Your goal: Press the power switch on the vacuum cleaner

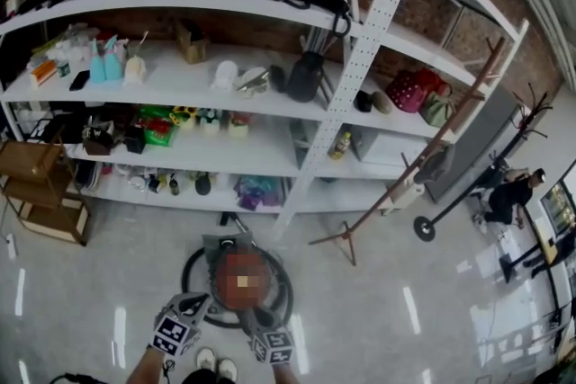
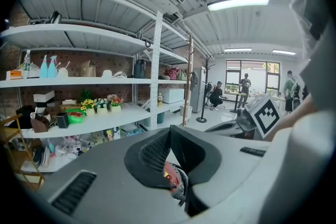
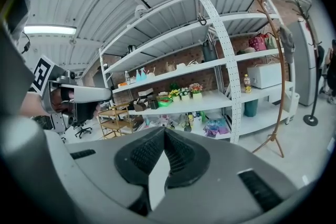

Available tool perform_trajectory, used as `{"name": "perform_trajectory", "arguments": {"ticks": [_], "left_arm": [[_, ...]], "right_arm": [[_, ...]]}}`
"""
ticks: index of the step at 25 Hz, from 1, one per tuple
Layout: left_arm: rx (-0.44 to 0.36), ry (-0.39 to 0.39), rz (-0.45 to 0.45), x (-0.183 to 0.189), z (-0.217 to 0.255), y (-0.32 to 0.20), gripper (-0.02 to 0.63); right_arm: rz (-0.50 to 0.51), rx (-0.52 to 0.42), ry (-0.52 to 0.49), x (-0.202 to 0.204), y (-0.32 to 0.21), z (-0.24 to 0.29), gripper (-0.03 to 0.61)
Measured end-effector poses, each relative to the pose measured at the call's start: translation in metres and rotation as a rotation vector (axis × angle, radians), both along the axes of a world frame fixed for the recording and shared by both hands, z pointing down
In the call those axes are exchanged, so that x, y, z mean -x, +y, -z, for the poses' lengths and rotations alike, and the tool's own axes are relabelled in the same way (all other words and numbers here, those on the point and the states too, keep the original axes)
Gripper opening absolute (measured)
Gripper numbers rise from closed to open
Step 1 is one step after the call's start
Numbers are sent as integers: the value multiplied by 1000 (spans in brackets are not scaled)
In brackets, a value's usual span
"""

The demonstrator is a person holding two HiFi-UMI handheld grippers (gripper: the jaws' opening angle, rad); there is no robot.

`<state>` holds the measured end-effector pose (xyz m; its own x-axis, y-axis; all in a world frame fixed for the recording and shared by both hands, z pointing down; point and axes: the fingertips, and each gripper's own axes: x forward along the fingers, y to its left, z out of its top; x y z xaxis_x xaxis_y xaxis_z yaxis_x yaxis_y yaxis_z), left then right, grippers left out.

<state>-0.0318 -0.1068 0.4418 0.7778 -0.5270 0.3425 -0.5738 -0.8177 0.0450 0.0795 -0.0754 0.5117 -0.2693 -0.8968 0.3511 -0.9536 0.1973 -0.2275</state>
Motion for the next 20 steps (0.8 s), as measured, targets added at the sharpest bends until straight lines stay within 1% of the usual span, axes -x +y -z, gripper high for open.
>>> {"name": "perform_trajectory", "arguments": {"ticks": [4,12,20], "left_arm": [[-14,3,7,2,10,0,6],[-51,7,-7,-1,34,2,6],[-100,17,-15,3,62,4,6]], "right_arm": [[3,-15,2,-1,2,16,11],[-15,-53,9,-6,5,47,11],[-49,-100,31,-17,12,82,11]]}}
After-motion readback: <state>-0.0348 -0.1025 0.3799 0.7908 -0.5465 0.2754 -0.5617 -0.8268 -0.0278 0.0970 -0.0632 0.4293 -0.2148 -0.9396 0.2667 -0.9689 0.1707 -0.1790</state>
